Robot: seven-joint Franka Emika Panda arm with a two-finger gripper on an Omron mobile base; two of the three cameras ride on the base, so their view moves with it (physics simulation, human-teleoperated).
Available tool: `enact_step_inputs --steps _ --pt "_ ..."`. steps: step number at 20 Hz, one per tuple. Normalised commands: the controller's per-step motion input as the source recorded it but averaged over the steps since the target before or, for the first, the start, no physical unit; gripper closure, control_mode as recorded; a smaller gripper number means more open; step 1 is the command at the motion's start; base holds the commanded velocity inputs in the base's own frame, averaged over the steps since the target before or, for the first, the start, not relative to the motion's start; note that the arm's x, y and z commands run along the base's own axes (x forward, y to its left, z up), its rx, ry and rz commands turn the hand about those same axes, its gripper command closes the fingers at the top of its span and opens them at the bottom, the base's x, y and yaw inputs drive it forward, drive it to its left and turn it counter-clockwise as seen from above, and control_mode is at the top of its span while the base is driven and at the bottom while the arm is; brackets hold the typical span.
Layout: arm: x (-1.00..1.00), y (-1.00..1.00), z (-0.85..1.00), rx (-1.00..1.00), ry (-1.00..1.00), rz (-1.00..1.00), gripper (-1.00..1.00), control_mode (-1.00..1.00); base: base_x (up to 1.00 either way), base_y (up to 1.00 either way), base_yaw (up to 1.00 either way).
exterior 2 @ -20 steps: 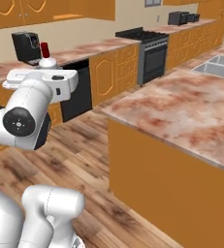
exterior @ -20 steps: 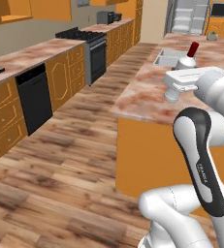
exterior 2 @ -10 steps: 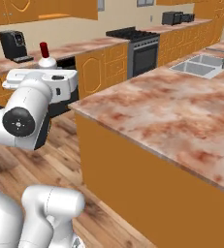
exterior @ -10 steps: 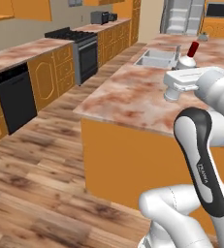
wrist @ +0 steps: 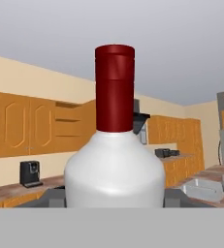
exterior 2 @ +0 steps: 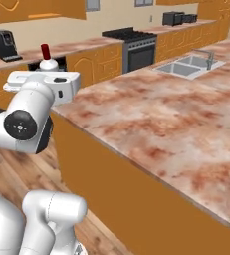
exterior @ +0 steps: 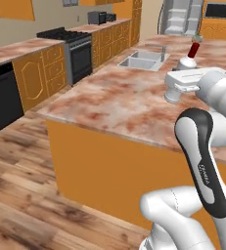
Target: There is a bowl on the dining counter. Grab a lemon wedge from the fridge and place it in the bowl. Then get the liquor bottle and glass cup from the cabinet and place them next to the bowl.
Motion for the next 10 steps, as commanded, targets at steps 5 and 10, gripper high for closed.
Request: enact_step_inputs --steps 5,10 --pt "0.0 0.0 0.0 0.0 0.0 0.0 1.0 1.0 -0.44 -1.0 0.07" --pt "0.0 0.0 0.0 0.0 0.0 0.0 1.0 1.0 -0.35 -1.0 0.07"
